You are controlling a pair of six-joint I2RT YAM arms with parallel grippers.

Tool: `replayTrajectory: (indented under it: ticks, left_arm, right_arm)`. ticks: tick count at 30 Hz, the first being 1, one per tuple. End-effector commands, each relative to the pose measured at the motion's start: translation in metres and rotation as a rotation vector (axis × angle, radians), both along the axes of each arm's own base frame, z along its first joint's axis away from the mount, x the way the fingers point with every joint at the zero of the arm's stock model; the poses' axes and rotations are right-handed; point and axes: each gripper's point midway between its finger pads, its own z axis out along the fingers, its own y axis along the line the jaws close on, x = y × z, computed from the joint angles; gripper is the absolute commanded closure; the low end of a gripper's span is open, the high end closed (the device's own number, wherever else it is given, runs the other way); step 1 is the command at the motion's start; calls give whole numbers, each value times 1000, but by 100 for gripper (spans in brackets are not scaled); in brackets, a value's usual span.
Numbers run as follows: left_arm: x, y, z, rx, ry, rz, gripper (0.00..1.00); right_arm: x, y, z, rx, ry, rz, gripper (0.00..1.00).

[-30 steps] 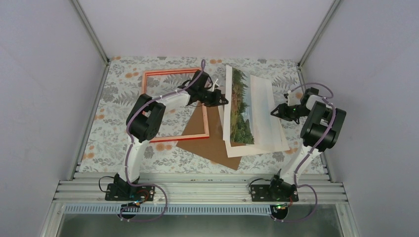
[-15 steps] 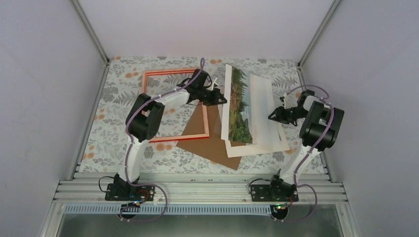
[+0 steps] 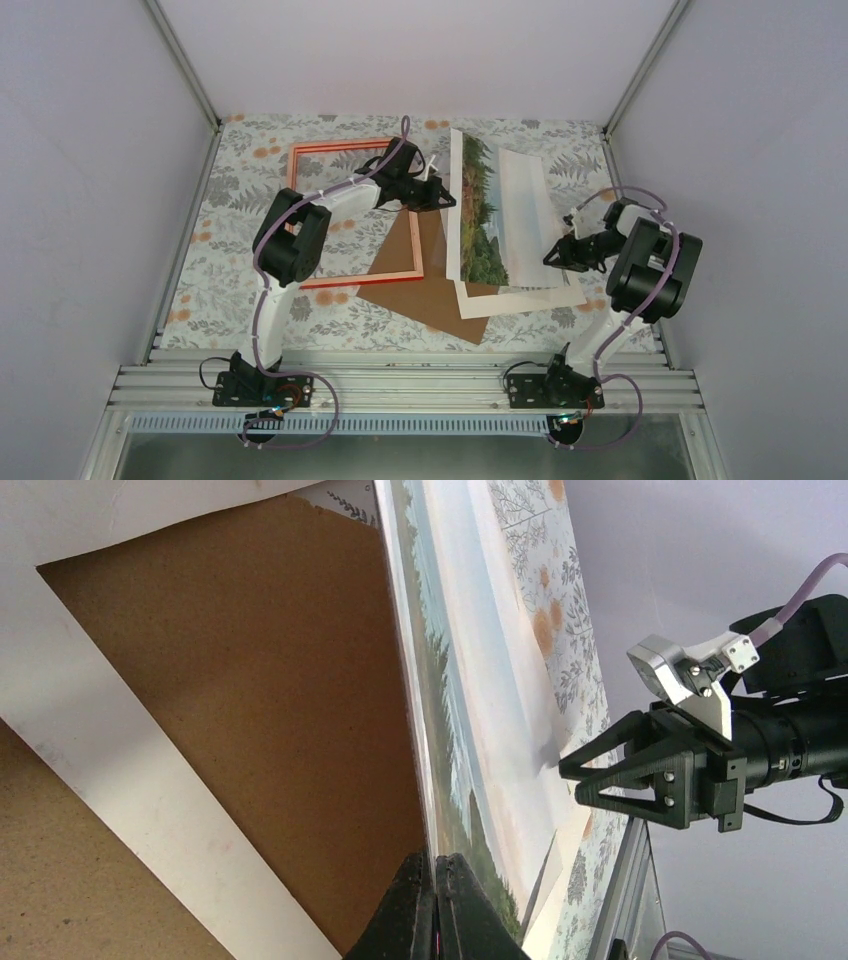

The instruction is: Put the photo into the frame

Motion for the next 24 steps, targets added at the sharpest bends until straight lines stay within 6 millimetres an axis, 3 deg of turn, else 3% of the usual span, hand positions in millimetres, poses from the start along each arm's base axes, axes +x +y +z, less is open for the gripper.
replayTrajectory:
  ticks: [1, 8, 14, 24]
  left_arm:
    - [3, 4, -3, 2, -4, 0, 97]
    - [-2, 7, -8, 3, 7, -11, 92]
    - [-7, 15, -22, 15, 42, -16, 83]
    - [-20, 27, -18, 13, 49, -33, 79]
  right_arm:
    - [-5, -21, -11, -69, 29, -18, 68]
    - [-14, -29, -35, -116, 94, -46, 68]
    - [-12, -31, -40, -119, 110, -58, 69]
    - [-12, -32, -42, -126, 117, -73, 70]
